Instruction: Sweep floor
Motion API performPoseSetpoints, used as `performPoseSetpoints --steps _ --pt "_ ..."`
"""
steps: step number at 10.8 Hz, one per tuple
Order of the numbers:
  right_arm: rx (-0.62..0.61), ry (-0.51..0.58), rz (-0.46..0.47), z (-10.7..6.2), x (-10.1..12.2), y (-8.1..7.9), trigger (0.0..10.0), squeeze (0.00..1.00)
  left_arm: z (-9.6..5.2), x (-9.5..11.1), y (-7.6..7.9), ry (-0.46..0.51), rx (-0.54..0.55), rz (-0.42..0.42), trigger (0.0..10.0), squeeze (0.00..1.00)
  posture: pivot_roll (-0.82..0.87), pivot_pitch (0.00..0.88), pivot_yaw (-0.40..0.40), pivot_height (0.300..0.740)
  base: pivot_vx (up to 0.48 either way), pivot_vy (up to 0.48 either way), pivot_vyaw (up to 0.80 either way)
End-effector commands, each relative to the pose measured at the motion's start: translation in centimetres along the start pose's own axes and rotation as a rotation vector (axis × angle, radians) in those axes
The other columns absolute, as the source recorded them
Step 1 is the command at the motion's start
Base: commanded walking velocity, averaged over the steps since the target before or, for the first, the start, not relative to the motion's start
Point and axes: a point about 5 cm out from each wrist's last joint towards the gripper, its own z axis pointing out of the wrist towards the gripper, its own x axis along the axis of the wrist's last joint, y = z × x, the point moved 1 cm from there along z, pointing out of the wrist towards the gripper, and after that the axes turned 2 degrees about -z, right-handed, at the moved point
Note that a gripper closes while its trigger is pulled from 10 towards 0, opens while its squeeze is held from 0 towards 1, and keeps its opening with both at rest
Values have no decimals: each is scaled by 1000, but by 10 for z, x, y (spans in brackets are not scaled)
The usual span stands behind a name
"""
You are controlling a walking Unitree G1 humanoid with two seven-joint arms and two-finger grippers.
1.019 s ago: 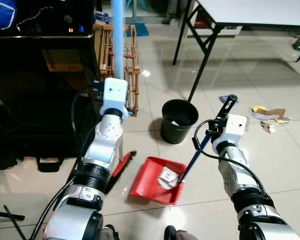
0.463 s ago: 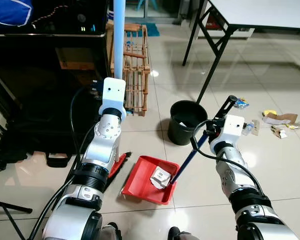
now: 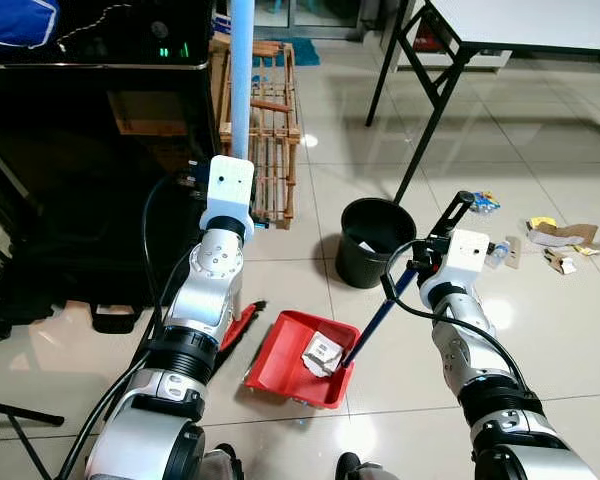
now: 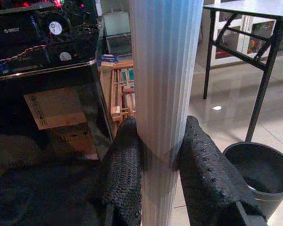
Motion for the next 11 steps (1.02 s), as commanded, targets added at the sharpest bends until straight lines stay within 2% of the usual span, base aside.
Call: performPoseSetpoints --steps 1,11 --pt "-17 45 6 2 10 5 10000 0 3 15 7 59 -36 9 10000 0 8 169 -24 740 0 0 0" --pt "-14 49 9 2 10 4 10000 0 3 15 7 60 -43 10 10000 0 5 166 -20 740 0 0 0"
